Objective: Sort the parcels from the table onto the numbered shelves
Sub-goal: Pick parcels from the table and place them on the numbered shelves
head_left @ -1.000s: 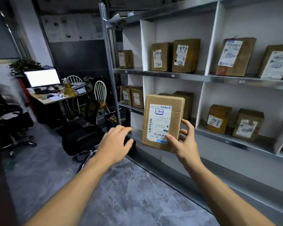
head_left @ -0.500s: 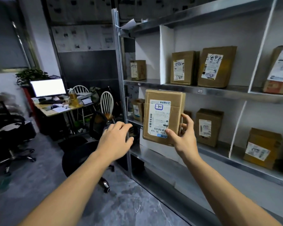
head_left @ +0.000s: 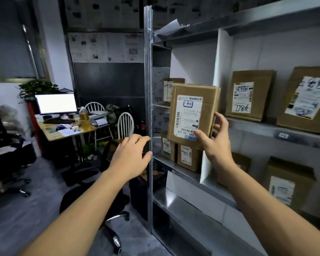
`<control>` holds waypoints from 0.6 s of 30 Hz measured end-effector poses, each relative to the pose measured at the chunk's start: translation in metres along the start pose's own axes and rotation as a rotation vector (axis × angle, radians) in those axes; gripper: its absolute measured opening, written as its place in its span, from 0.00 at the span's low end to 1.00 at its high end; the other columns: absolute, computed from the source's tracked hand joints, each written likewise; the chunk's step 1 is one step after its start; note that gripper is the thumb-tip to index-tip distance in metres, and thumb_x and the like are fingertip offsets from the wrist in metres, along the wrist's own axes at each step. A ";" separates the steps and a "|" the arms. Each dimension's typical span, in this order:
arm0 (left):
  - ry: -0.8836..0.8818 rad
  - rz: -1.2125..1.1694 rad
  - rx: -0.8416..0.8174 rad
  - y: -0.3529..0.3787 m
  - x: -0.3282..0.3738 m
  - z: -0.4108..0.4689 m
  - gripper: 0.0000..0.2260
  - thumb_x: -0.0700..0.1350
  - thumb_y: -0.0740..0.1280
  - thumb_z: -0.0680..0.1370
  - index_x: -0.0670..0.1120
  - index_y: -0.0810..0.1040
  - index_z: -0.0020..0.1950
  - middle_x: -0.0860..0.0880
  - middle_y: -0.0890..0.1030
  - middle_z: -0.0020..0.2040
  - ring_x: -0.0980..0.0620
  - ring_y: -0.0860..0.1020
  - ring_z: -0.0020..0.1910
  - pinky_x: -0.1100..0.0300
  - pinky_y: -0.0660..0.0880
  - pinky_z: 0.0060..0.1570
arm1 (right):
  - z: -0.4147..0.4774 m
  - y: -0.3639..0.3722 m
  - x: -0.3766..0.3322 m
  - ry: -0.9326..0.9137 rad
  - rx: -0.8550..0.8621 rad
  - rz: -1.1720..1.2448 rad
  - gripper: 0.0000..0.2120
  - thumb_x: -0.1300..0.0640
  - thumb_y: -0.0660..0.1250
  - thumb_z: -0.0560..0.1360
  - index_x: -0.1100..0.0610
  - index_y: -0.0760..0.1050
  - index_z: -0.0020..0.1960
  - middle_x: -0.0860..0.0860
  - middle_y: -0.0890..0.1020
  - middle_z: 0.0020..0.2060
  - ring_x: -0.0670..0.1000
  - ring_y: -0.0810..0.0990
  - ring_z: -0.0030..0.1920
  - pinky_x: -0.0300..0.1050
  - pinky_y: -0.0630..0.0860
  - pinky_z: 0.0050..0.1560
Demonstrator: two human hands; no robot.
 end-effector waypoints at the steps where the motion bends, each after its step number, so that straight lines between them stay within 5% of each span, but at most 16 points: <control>1: 0.013 -0.011 0.006 0.005 -0.008 0.015 0.22 0.55 0.61 0.80 0.54 0.66 0.73 0.53 0.70 0.67 0.49 0.68 0.66 0.50 0.68 0.65 | 0.013 0.007 0.003 -0.010 0.013 -0.004 0.38 0.42 0.77 0.68 0.31 0.58 0.70 0.49 0.71 0.68 0.51 0.74 0.66 0.60 0.77 0.63; 7: 0.130 -0.058 0.031 0.042 -0.054 0.117 0.22 0.55 0.62 0.80 0.53 0.66 0.73 0.52 0.70 0.67 0.49 0.68 0.66 0.50 0.68 0.66 | 0.094 0.050 0.016 -0.086 0.097 -0.066 0.36 0.45 0.76 0.69 0.28 0.58 0.67 0.47 0.73 0.67 0.51 0.75 0.66 0.59 0.78 0.62; 18: 0.368 -0.104 -0.016 0.103 -0.098 0.289 0.23 0.54 0.60 0.80 0.54 0.64 0.74 0.53 0.68 0.70 0.49 0.66 0.67 0.52 0.67 0.66 | 0.220 0.093 0.048 -0.031 0.331 -0.263 0.36 0.55 0.74 0.74 0.42 0.58 0.74 0.49 0.73 0.66 0.50 0.75 0.65 0.53 0.80 0.59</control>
Point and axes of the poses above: each hand's wrist, its own z-axis towards the middle knuckle, its own y-axis out of the palm, x = y × z, the point moved 6 cm from there along z, towards the middle knuckle
